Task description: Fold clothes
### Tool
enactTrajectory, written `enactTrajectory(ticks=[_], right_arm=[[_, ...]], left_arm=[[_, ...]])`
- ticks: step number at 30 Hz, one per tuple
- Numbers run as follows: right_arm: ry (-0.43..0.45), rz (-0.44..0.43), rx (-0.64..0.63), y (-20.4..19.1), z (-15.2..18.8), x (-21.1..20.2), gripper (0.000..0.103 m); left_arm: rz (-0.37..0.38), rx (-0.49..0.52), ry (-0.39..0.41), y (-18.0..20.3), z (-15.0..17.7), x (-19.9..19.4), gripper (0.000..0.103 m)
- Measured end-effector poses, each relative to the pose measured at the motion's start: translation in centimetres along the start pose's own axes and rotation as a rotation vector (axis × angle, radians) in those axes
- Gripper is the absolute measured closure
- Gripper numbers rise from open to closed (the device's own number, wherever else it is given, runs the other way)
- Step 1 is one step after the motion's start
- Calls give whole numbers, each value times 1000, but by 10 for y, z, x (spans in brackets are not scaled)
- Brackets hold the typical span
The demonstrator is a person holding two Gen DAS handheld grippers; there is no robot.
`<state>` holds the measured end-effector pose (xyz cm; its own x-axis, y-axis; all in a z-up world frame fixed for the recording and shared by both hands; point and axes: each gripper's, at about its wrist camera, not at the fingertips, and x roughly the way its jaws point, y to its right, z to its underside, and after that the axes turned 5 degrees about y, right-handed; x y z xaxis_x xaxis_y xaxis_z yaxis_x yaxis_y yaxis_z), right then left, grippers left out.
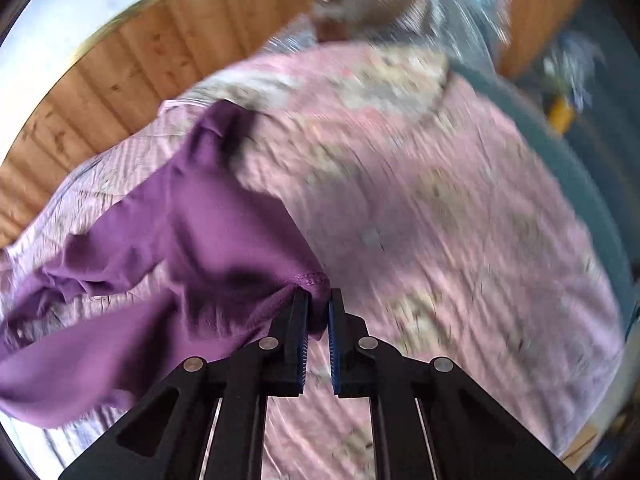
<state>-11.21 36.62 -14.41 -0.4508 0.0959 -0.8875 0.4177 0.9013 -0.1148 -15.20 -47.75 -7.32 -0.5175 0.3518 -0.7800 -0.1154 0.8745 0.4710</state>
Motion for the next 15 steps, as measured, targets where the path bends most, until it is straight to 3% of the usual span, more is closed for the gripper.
enactTrajectory(ticks=[4,6,9,13,15], right_arm=[[-123,6,34,19,42,31,95],[-128,-15,97,27,51,34,96],[-86,-59,98,22,41,19,98],[224,-170,108,31,-6,-67,99],[251,-150,135,47,-17,-86,97]], left_arm=[[-193,29,-314,-65,44,42,75],[-265,23,-408,-89,72,69,75],[-277,-26,-407,-101,90,88,75],[-220,-24,-320,-92,68,66,75],[-194,-19,-305,-92,59,50,75]])
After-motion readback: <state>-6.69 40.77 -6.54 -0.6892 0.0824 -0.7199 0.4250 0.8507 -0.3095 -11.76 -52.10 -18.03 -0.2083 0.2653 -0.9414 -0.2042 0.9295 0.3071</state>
